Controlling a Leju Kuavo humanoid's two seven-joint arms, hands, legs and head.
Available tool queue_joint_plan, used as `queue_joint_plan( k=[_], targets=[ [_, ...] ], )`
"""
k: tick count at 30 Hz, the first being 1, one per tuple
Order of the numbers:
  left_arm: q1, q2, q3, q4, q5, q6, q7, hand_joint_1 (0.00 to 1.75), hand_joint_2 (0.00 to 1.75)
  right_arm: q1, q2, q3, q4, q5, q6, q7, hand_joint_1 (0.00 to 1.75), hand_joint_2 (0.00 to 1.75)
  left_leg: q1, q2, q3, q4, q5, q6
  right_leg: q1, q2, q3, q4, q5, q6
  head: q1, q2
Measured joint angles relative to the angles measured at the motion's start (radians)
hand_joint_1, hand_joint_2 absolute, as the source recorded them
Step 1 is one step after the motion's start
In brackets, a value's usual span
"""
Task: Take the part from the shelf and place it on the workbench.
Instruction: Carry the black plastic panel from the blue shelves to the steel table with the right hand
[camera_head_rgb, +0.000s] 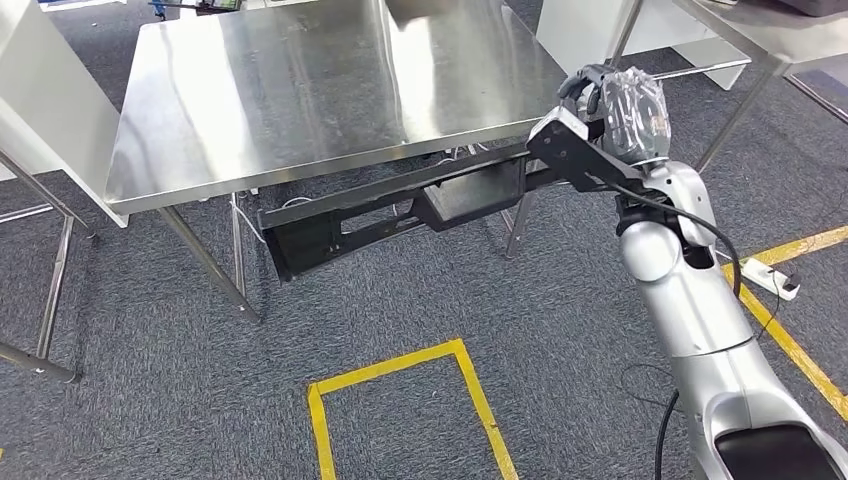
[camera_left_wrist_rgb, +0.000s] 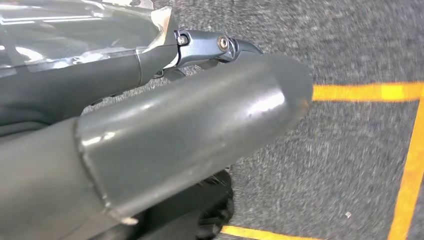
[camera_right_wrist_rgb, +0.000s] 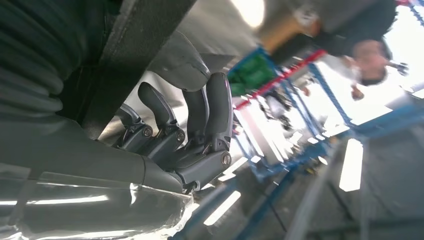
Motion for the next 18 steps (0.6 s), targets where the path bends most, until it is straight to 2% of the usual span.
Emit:
queue_joint_plan(
  k=[1, 3, 4, 5, 7, 9, 10, 11, 13, 14, 15, 16, 18],
  targets=[
    [0.001, 0.000, 0.003, 0.000, 0.011, 0.003, 0.001, 0.00, 0.00, -0.016, 0.006, 0.000, 0.003, -0.009, -0.004, -0.005, 1.75, 1.75, -0.005, 0.005, 0.005, -0.014, -0.001, 0.004, 0.002, -0.008, 0.000, 0.000, -0.002, 0.003, 0.000, 0.000],
    [0.004, 0.000, 0.014, 0.000, 0.036, 0.008, 0.003, 0.00, 0.00, -0.049, 0.022, 0.003, 0.015, -0.019, -0.011, -0.008, 1.75, 1.75, -0.004, -0.017, 0.006, -0.022, 0.004, 0.008, 0.006, -0.021, -0.001, 0.000, -0.006, 0.011, 0.000, 0.000],
    [0.006, -0.001, 0.021, 0.000, 0.049, 0.011, 0.005, 0.00, 0.00, -0.066, 0.031, 0.006, 0.022, -0.021, -0.015, -0.007, 1.75, 1.75, -0.002, -0.026, 0.011, -0.030, 0.008, 0.012, 0.006, -0.013, -0.003, 0.007, -0.012, 0.014, 0.000, 0.000],
    [0.007, -0.002, 0.029, 0.000, 0.058, 0.015, 0.008, 0.00, 0.00, -0.082, 0.038, 0.008, 0.032, -0.021, -0.020, -0.006, 1.75, 1.75, 0.002, -0.035, 0.015, -0.037, 0.013, 0.016, 0.005, 0.004, -0.012, 0.028, -0.023, 0.016, 0.000, 0.000],
    [0.008, -0.004, 0.043, 0.000, 0.070, 0.018, 0.013, 0.00, 0.00, -0.108, 0.052, 0.015, 0.052, -0.016, -0.034, 0.002, 1.75, 1.75, 0.007, -0.057, 0.020, -0.043, 0.018, 0.021, -0.002, 0.047, -0.061, 0.133, -0.066, 0.015, 0.002, 0.000],
    [0.009, -0.005, 0.054, 0.001, 0.076, 0.020, 0.015, 0.00, 0.00, -0.120, 0.067, 0.022, 0.072, -0.006, -0.042, 0.013, 1.75, 1.75, 0.010, -0.084, 0.020, -0.043, 0.019, 0.023, -0.008, 0.063, -0.124, 0.254, -0.104, 0.017, 0.004, 0.000],
    [0.011, -0.006, 0.057, 0.001, 0.077, 0.020, 0.016, 0.00, 0.00, -0.122, 0.074, 0.026, 0.080, -0.001, -0.043, 0.017, 1.75, 1.75, 0.010, -0.097, 0.020, -0.042, 0.019, 0.022, -0.011, 0.065, -0.139, 0.275, -0.104, 0.024, 0.004, 0.000],
    [0.013, -0.007, 0.060, 0.001, 0.077, 0.020, 0.016, 0.00, 0.00, -0.124, 0.080, 0.031, 0.087, 0.003, -0.044, 0.019, 1.75, 1.75, 0.012, -0.111, 0.020, -0.040, 0.018, 0.020, -0.015, 0.066, -0.134, 0.256, -0.087, 0.035, 0.004, 0.000],
    [0.016, -0.008, 0.067, 0.001, 0.079, 0.019, 0.016, 0.00, 0.00, -0.133, 0.093, 0.040, 0.096, 0.007, -0.045, 0.020, 1.75, 1.75, 0.015, -0.136, 0.019, -0.032, 0.014, 0.013, -0.027, 0.084, -0.080, 0.129, -0.028, 0.057, 0.004, 0.000],
    [0.017, -0.009, 0.070, 0.001, 0.080, 0.019, 0.015, 0.00, 0.00, -0.141, 0.100, 0.045, 0.101, 0.009, -0.047, 0.021, 1.75, 1.75, 0.016, -0.147, 0.016, -0.026, 0.011, 0.006, -0.030, 0.098, -0.050, 0.067, -0.005, 0.062, 0.005, 0.000],
    [0.018, -0.009, 0.074, 0.001, 0.079, 0.019, 0.012, 0.00, 0.00, -0.147, 0.106, 0.049, 0.107, 0.009, -0.050, 0.021, 1.75, 1.75, 0.016, -0.156, 0.012, -0.022, 0.010, -0.001, -0.032, 0.108, -0.031, 0.027, 0.007, 0.061, 0.005, 0.000],
    [0.020, -0.008, 0.076, 0.001, 0.077, 0.018, 0.007, 0.00, 0.00, -0.152, 0.115, 0.054, 0.113, 0.012, -0.054, 0.023, 1.75, 1.75, 0.017, -0.164, 0.007, -0.021, 0.011, -0.008, -0.030, 0.114, -0.024, 0.013, 0.009, 0.055, 0.004, 0.000],
    [0.028, -0.005, 0.078, 0.001, 0.063, 0.016, -0.006, 0.00, 0.00, -0.157, 0.134, 0.061, 0.126, 0.021, -0.062, 0.027, 1.75, 1.75, 0.019, -0.175, 0.001, -0.022, 0.014, -0.019, -0.028, 0.102, -0.023, 0.012, 0.012, 0.038, 0.002, 0.000]
  ],
)
